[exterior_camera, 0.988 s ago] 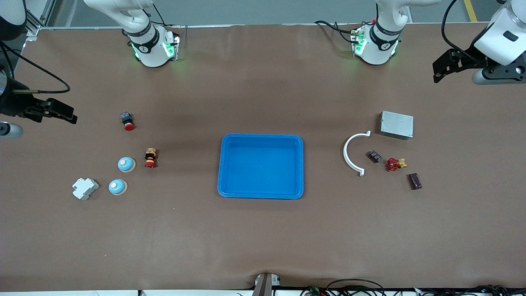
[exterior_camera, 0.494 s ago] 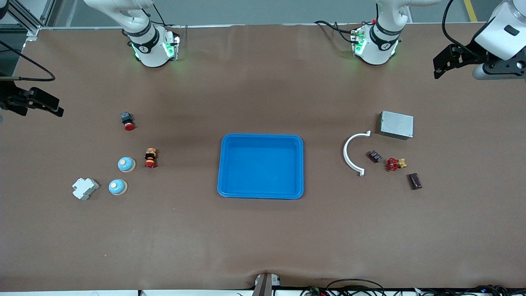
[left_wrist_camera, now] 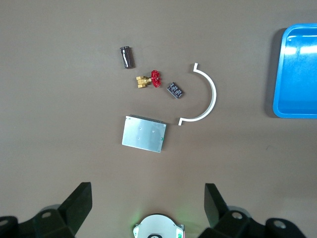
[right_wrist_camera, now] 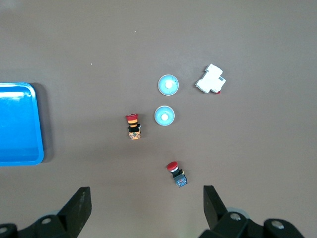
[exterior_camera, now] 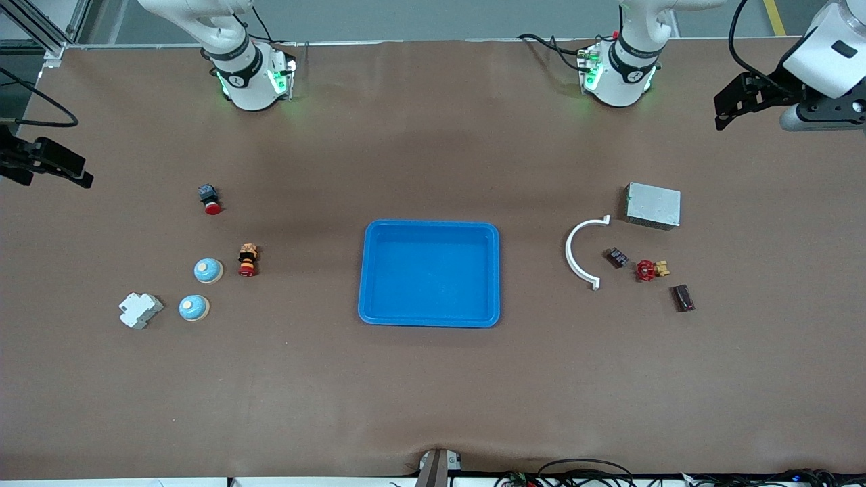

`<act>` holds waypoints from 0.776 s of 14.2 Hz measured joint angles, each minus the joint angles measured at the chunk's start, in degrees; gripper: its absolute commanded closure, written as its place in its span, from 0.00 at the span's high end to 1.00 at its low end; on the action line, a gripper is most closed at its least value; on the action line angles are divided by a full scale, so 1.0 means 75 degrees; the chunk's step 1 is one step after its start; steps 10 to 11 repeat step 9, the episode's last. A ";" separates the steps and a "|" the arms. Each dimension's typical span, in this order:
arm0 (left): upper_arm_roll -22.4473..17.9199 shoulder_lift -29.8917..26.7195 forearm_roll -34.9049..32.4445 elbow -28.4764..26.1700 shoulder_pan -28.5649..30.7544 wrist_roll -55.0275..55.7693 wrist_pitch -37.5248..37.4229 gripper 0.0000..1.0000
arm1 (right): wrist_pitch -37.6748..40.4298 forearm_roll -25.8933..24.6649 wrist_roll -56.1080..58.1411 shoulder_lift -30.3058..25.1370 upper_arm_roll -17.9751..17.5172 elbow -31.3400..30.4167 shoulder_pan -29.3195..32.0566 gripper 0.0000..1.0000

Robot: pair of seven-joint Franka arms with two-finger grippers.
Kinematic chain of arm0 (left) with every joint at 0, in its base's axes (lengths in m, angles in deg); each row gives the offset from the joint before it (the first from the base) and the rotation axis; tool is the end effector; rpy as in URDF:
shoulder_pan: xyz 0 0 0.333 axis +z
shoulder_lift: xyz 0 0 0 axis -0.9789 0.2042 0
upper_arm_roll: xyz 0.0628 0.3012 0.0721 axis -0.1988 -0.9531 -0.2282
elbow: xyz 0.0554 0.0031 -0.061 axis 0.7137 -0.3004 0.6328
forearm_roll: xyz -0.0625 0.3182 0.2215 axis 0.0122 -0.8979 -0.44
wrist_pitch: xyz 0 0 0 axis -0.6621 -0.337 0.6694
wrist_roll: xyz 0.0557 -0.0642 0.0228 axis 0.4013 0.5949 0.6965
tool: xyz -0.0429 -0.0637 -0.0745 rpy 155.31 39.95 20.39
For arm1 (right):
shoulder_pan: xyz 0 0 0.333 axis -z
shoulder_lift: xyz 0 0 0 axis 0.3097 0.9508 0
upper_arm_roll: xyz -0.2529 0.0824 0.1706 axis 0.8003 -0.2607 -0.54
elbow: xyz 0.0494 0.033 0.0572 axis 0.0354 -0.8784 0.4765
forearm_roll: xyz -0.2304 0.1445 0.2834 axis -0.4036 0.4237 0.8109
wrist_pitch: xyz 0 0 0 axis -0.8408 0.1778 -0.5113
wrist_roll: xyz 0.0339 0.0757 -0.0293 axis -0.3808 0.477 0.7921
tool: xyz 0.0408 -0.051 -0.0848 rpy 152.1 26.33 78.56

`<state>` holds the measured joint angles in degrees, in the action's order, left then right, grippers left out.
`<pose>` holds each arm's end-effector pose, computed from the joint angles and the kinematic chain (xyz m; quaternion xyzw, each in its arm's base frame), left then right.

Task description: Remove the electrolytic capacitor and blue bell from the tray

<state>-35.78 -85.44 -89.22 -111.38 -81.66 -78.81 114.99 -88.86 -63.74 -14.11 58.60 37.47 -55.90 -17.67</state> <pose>0.4863 -0.0691 0.6594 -0.9990 0.0180 0.0282 0.0292 0.5528 -0.0305 0.6435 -0.9993 0.0341 0.0103 0.0067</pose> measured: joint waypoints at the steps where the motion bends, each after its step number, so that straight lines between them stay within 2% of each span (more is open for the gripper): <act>1: 0.0000 0.0031 0.0000 0.0040 0.0000 0.0000 0.0000 1.00 | -0.0002 0.0000 0.0000 -0.0008 0.0002 0.0000 0.0000 1.00; 11: -0.0004 0.0119 0.0000 0.0118 0.0005 0.0000 0.0000 1.00 | -0.0121 0.0007 0.0001 -0.0088 0.0025 -0.0023 0.0000 1.00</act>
